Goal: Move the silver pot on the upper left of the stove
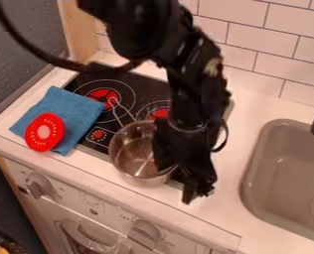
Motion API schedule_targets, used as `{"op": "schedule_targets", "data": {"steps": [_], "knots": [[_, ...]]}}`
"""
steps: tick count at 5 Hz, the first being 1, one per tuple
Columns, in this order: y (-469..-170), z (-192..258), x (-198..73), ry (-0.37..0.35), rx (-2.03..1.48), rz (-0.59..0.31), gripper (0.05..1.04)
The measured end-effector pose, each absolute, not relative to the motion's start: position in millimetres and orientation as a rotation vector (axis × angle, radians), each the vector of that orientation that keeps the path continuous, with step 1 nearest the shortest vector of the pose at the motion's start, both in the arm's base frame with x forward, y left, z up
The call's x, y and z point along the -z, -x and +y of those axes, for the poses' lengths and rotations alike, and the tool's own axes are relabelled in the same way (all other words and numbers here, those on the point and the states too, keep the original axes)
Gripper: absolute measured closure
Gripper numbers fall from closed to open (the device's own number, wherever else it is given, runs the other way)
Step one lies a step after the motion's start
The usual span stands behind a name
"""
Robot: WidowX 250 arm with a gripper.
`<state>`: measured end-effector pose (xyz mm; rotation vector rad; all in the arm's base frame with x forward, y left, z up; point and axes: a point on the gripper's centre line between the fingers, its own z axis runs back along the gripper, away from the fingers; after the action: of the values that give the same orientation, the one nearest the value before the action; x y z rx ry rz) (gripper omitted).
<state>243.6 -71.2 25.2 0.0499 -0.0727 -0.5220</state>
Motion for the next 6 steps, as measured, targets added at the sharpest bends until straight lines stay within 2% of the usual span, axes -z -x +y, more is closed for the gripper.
{"op": "schedule_targets", "data": {"steps": [1,3,4,5,6], "knots": [[-247,-71,-5,-0.072,0.503,-0.054,0.116],[-250,-67,-6,-0.065,0.497,-0.073,0.704],[-247,-64,-24,-0.037,0.495,-0.109,0.907],[-247,-58,-65,0.003,0.549,-0.170,1.011],[-262,-51,-99,0.004,0.596,-0.202,1.017]]}}
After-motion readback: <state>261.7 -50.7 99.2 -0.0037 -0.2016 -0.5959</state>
